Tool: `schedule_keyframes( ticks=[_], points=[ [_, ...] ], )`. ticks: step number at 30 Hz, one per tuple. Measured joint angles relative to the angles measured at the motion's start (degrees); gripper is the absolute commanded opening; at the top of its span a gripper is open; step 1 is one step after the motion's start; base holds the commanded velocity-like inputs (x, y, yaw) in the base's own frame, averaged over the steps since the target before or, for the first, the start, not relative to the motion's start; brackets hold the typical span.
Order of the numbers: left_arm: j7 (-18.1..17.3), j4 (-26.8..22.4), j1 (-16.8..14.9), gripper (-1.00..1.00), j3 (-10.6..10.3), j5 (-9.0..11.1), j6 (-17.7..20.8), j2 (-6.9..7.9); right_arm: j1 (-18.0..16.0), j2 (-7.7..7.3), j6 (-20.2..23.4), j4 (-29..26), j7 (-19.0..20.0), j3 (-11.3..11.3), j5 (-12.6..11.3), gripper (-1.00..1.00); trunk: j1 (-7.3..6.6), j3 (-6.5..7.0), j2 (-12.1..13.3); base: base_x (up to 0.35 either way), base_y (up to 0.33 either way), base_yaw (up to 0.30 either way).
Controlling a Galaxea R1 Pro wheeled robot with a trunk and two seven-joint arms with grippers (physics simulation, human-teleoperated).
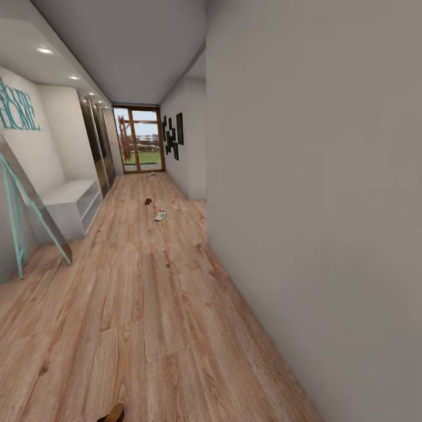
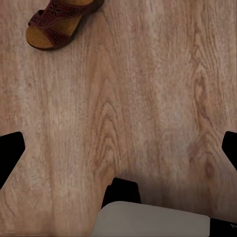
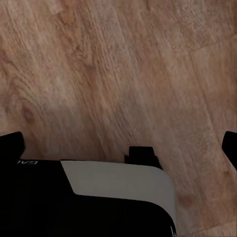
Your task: Pick up the two gym shoes and the two sandals from the corridor floor and place them onto the hallstand (shoe rack) in the corridor, making sure they are on the rack and not on the floor. Arrange them so the two gym shoes are next to each other and the two sandals are next to each other.
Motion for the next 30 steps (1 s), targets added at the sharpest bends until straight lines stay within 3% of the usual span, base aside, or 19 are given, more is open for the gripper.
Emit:
schedule_keyframes(
  ticks=[5, 16, 30],
  points=[
    [-0.1, 0.0, 0.0, 1.00, 0.0, 0.0, -0.3, -0.02, -0.1, 0.02, -0.2, 0.0, 0.0, 0.0, 0.0, 1.00, 1.10, -1.01, -2.0, 0.000, 0.000, 0.284],
    [-0.1, 0.0, 0.0, 1.00, -0.1, 0.1, -3.4, -0.12, -1.3, 0.32, -1.0, -0.2, 0.0, 0.1, 0.0, 1.00, 1.11, -1.28, -2.0, 0.000, 0.000, 0.284],
    [-0.3, 0.0, 0.0, 1.00, -0.3, 0.0, -6.2, -0.42, -3.2, 2.14, -3.5, -0.2, -0.1, 3.2, 0.6, 1.00, 1.11, -1.66, -2.0, 0.000, 0.000, 0.280]
  ],
)
